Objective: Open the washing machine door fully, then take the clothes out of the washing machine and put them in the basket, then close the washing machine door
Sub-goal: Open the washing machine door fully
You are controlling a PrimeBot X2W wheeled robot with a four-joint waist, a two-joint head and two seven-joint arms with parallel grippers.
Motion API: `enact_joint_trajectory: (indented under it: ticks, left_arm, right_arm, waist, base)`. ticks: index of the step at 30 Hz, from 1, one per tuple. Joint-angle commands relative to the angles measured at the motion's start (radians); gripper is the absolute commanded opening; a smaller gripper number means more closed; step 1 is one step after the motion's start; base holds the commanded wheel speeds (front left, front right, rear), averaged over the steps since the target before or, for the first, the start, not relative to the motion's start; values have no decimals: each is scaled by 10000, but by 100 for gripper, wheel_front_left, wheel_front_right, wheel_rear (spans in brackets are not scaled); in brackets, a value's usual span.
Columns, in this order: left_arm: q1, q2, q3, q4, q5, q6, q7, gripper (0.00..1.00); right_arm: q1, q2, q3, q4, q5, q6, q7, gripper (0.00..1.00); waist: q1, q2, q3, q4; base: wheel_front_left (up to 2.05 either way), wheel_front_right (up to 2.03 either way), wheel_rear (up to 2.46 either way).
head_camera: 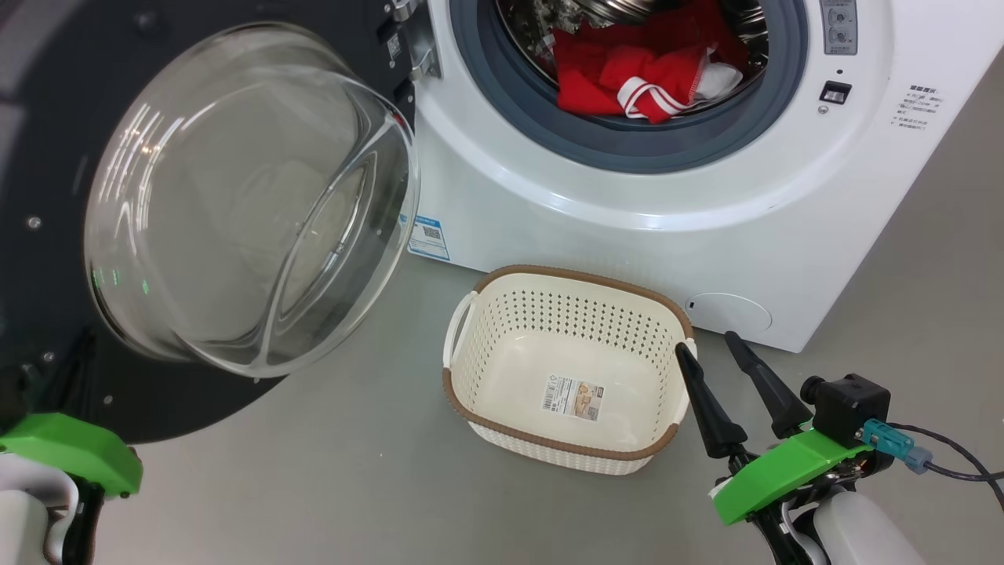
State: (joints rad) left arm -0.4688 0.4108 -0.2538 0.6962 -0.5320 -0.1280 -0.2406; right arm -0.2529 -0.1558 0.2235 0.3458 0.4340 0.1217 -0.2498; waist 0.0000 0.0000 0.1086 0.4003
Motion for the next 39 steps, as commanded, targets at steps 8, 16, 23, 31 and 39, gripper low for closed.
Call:
enact_joint_trajectory:
  ticks: [8, 16, 23, 31, 39]
  left_arm:
    - [419, 564, 461, -1041, -67, 140, -178, 0]
    - [1137, 434, 533, -2481, -92, 509, -192, 5]
    - [1761, 377, 515, -3890, -74, 930, -135, 100]
    - [2361, 234, 444, -5247, -156, 1265, -9, 100]
    - [2618, 137, 329, -5821, -144, 1483, 47, 100]
  right_arm:
    - [-207, 41, 259, -244, 132, 90, -120, 100]
    - [-224, 9, 221, -244, 133, 90, -120, 100]
    - [-207, -24, 176, -266, 124, 90, -120, 100]
    - [-203, -33, 203, -276, 103, 90, -120, 100]
    - [-201, -95, 176, -305, 71, 90, -120, 100]
  waist:
    - [0, 0, 21, -151]
    - [0, 0, 30, -329]
    - [0, 0, -37, -501]
    - [0, 0, -120, -870]
    - [0, 0, -202, -1427]
  base:
    - [0, 0, 0]
    - [0, 0, 0]
    - [0, 0, 0]
    - [0, 0, 0]
    - [0, 0, 0]
